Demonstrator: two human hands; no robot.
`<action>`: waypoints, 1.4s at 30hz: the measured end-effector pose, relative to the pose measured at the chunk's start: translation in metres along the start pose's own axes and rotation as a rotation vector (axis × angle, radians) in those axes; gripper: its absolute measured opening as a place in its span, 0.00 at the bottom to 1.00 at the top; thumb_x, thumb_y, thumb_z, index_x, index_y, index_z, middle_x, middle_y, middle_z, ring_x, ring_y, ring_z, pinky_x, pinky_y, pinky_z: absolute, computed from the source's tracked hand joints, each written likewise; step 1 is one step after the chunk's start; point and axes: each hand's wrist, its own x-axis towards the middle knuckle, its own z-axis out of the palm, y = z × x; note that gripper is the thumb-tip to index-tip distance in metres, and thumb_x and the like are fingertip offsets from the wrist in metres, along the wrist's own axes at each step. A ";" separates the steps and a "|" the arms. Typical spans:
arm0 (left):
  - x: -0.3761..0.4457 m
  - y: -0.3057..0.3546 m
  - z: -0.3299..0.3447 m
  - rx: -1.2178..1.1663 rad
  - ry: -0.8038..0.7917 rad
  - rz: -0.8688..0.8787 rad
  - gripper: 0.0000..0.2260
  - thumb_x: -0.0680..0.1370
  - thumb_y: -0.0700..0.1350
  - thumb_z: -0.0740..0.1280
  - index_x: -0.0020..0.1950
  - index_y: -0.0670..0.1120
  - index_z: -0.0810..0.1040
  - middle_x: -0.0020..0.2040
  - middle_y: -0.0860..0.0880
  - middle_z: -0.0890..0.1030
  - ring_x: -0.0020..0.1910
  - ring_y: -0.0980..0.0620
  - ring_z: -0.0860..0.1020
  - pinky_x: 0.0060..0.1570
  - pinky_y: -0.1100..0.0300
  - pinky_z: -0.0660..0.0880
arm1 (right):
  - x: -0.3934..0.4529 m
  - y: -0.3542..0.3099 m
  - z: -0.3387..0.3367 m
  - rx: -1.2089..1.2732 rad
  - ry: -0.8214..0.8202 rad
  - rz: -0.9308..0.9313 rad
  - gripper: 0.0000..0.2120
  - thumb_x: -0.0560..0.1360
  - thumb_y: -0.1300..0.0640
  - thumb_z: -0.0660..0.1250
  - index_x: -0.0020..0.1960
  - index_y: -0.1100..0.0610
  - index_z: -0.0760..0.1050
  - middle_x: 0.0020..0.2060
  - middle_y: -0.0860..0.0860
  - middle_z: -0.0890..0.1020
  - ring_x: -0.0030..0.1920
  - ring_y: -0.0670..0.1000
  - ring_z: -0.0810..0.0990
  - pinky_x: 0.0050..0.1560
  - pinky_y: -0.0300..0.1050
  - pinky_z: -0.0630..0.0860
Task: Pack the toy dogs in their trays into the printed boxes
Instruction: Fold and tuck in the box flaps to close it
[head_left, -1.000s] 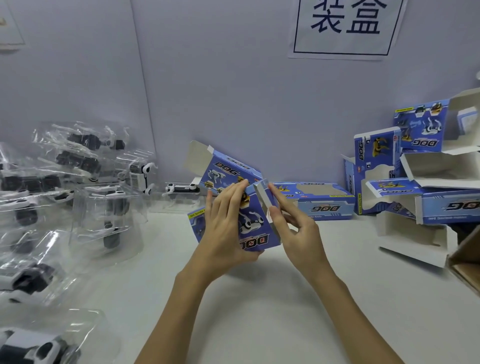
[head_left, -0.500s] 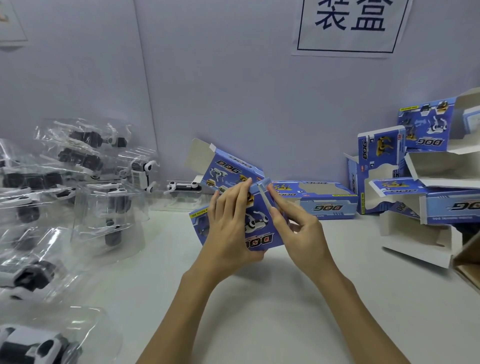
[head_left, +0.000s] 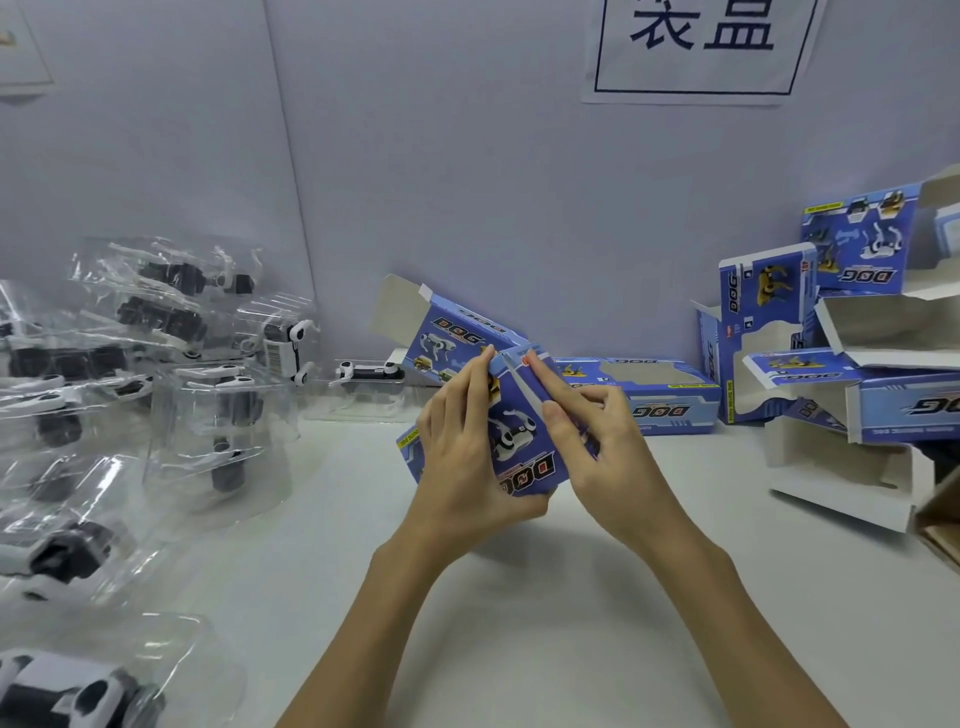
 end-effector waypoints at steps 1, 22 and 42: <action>0.000 0.001 0.002 -0.001 0.011 -0.003 0.56 0.63 0.59 0.80 0.83 0.45 0.54 0.77 0.48 0.65 0.76 0.49 0.62 0.76 0.52 0.59 | 0.001 -0.001 0.000 -0.008 -0.005 0.012 0.21 0.78 0.39 0.61 0.66 0.17 0.65 0.62 0.49 0.69 0.69 0.50 0.73 0.53 0.54 0.86; -0.012 0.034 0.030 -0.121 0.102 -0.167 0.42 0.66 0.70 0.73 0.77 0.68 0.58 0.73 0.52 0.64 0.71 0.50 0.69 0.67 0.47 0.71 | -0.005 -0.006 -0.013 0.160 0.285 -0.118 0.11 0.83 0.53 0.65 0.62 0.52 0.82 0.58 0.48 0.86 0.60 0.55 0.85 0.50 0.61 0.85; -0.012 0.034 0.022 -0.142 0.108 -0.140 0.46 0.63 0.69 0.75 0.75 0.57 0.60 0.68 0.47 0.69 0.66 0.48 0.73 0.61 0.45 0.78 | -0.011 -0.001 -0.002 0.197 0.277 -0.141 0.14 0.82 0.51 0.62 0.59 0.57 0.81 0.59 0.48 0.83 0.66 0.58 0.79 0.56 0.66 0.82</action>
